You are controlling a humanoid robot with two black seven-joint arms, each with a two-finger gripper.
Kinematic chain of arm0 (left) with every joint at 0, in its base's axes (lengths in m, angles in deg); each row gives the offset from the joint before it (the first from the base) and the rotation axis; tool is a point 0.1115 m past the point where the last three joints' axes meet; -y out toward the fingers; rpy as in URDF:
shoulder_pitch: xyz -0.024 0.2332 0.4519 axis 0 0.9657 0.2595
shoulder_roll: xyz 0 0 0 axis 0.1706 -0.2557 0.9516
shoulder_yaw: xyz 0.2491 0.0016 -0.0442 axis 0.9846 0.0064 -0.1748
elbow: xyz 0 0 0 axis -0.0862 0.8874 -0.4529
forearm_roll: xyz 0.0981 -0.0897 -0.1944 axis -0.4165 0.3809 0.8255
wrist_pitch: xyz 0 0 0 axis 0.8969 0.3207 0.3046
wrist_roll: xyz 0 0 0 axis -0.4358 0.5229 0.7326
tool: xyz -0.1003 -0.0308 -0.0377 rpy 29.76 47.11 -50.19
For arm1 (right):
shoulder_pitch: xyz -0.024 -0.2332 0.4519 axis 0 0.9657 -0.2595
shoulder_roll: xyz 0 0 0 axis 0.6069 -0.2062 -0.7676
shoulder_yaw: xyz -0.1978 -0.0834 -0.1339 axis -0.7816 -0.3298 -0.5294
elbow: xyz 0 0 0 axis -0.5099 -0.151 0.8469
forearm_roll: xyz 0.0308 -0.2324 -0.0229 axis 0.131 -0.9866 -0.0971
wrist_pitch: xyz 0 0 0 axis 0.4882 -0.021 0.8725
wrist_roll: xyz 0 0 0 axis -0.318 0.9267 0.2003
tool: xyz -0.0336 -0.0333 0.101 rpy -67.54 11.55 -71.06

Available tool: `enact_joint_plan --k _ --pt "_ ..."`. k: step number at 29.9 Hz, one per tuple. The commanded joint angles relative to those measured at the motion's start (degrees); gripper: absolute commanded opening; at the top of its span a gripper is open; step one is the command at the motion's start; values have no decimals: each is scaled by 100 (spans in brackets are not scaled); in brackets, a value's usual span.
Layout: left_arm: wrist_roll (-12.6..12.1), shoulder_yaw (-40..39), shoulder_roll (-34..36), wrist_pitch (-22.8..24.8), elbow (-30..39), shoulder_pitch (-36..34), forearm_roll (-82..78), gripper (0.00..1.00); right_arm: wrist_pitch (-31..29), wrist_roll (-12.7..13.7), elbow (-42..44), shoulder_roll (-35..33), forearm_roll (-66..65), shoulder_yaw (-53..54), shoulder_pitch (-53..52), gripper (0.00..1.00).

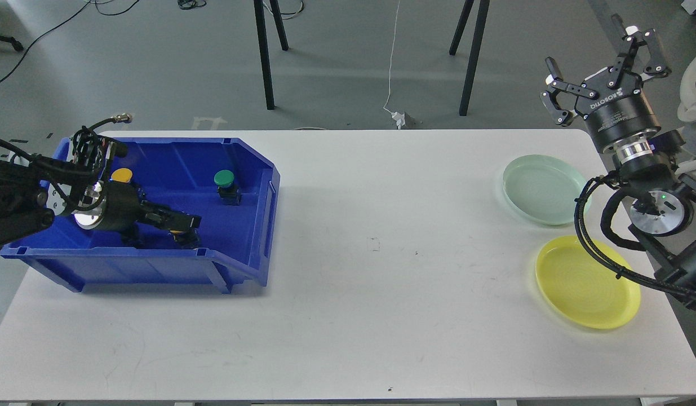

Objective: Pass button and place on color plate
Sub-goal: 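Grasp the yellow-capped button in the bin with the left gripper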

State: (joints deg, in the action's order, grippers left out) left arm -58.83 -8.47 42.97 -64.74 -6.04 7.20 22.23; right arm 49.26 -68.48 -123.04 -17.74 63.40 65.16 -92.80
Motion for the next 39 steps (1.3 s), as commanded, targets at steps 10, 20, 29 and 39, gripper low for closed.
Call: enact_joint_plan --k 10,20,29,39 --pt "0 3 -82 10 -71 100 -1 80 0 0 1 -48 -5 87 53 99" --pt "0 21 -135 10 -150 240 -10 71 0 0 -8 -48 4 114 132 99" --pt "0 38 -126 -17 -150 249 -10 54 0 0 -17 -48 4 114 132 99" --pt "0 3 -126 -34 -150 240 -10 39 0 0 -17 -48 4 184 255 99"
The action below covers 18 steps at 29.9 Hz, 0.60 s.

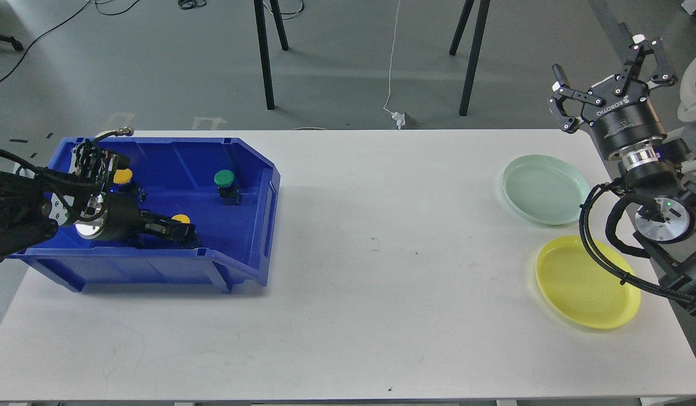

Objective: Pass button and place on color plate
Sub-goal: 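Grasp the yellow-capped button in the bin with the left gripper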

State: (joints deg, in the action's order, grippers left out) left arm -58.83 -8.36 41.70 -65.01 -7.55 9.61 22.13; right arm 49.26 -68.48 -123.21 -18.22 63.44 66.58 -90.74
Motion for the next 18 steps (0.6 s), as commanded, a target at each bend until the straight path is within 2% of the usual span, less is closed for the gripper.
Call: enact_joint_plan --k 1,10,13,18 --pt "0 -8 1 -8 1 -1 -8 38 0 0 0 0 0 68 49 99" --pt "0 -25 1 -17 1 -9 -8 11 0 0 0 0 0 86 84 99" --pt "0 -34 1 -26 1 -18 0 7 0 0 0 0 0 86 84 99" --pt "0 -78 53 -17 53 -123 18 7 0 0 0 0 0 95 84 99"
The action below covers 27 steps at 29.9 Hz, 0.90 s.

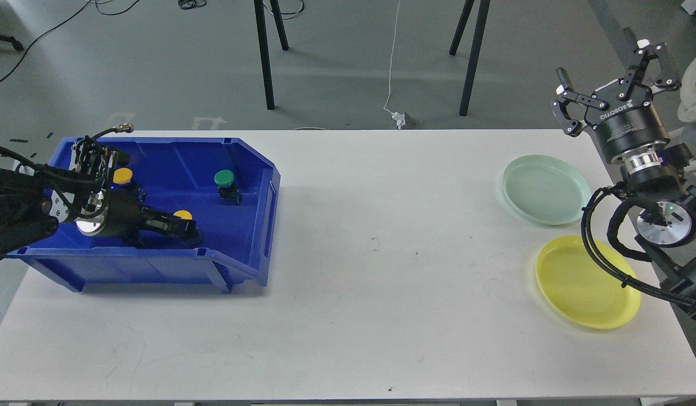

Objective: Pass button and place on color plate
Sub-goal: 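Grasp the yellow-capped button in the bin with the left gripper, then lift the yellow button out of the bin with the left gripper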

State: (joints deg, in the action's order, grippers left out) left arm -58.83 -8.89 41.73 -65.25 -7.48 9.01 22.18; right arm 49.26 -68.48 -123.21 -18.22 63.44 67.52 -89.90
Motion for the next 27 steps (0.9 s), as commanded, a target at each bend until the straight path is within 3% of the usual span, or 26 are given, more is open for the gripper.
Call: enact_joint_plan --k 1,5,10,16,20,23,27 --pt "0 -34 76 16 73 -116 13 7 0 0 1 0 0 1 0 99" --pt "0 -43 339 25 292 -450 13 7 0 0 -8 0 0 1 0 99" --pt "0 -376 1243 147 1407 -1276 13 7 0 0 -8 0 0 10 0 99" --pt "0 -876 2158 814 2198 -2050 13 7 0 0 1 0 -9 98 -9 99" --pt "0 -2000 2879 1228 3068 -2068 284 7 0 0 18 0 -27 133 -88 99" --pt "0 -2485 3240 1185 3693 -2059 1354 7 0 0 36 -9 -9 308 -114 99" --pt "0 -2855 3084 1063 4001 -2042 2323 7 0 0 53 35 -9 826 -71 99"
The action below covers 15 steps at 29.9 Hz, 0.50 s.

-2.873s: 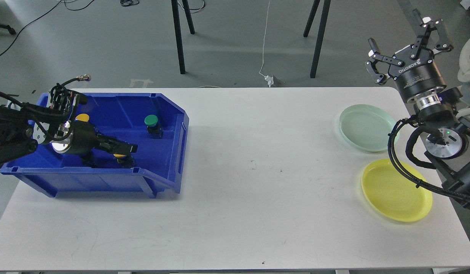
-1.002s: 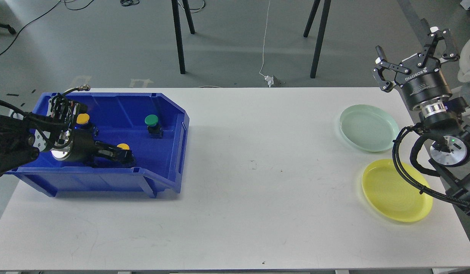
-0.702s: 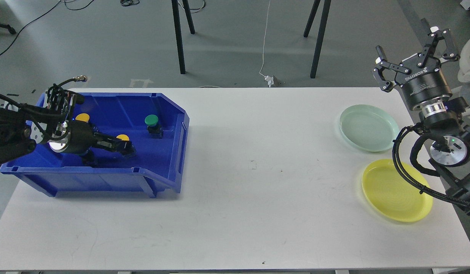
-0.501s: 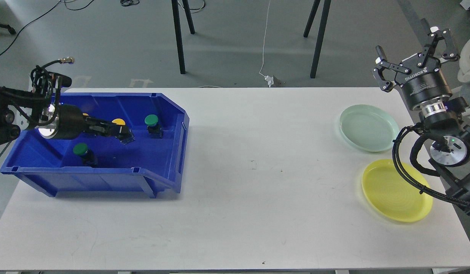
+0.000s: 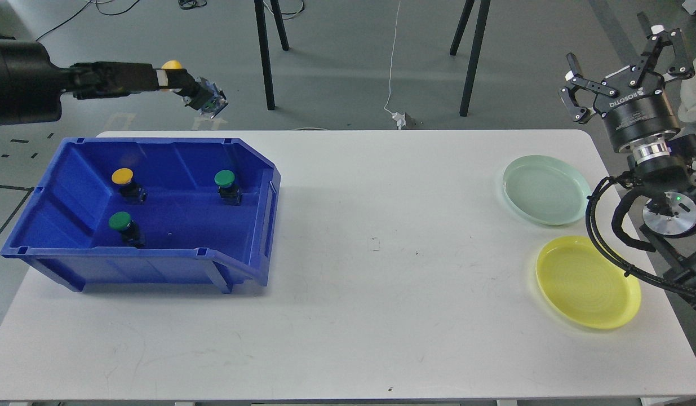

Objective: Pass button and place on color plate
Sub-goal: 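Lift the yellow button out of the bin with the left gripper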

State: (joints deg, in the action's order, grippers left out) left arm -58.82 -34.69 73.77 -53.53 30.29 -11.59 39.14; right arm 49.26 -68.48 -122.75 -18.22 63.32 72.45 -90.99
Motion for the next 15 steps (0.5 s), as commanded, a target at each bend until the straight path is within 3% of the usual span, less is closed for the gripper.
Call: enact_joint_plan --k 1,9,12,15 --pt "0 -311 -322 -240 276 27 820 7 0 0 -2 52 -14 369 30 99" --pt "0 -495 -3053 -2295 322 667 1648 7 0 0 -19 88 -58 351 39 99" --pt "0 -706 -4126 -2702 -29 1238 1639 7 0 0 -28 79 -120 282 74 99" --pt "0 -1013 -4848 -2764 -486 1958 1604 7 0 0 -72 -9 -295 62 126 99"
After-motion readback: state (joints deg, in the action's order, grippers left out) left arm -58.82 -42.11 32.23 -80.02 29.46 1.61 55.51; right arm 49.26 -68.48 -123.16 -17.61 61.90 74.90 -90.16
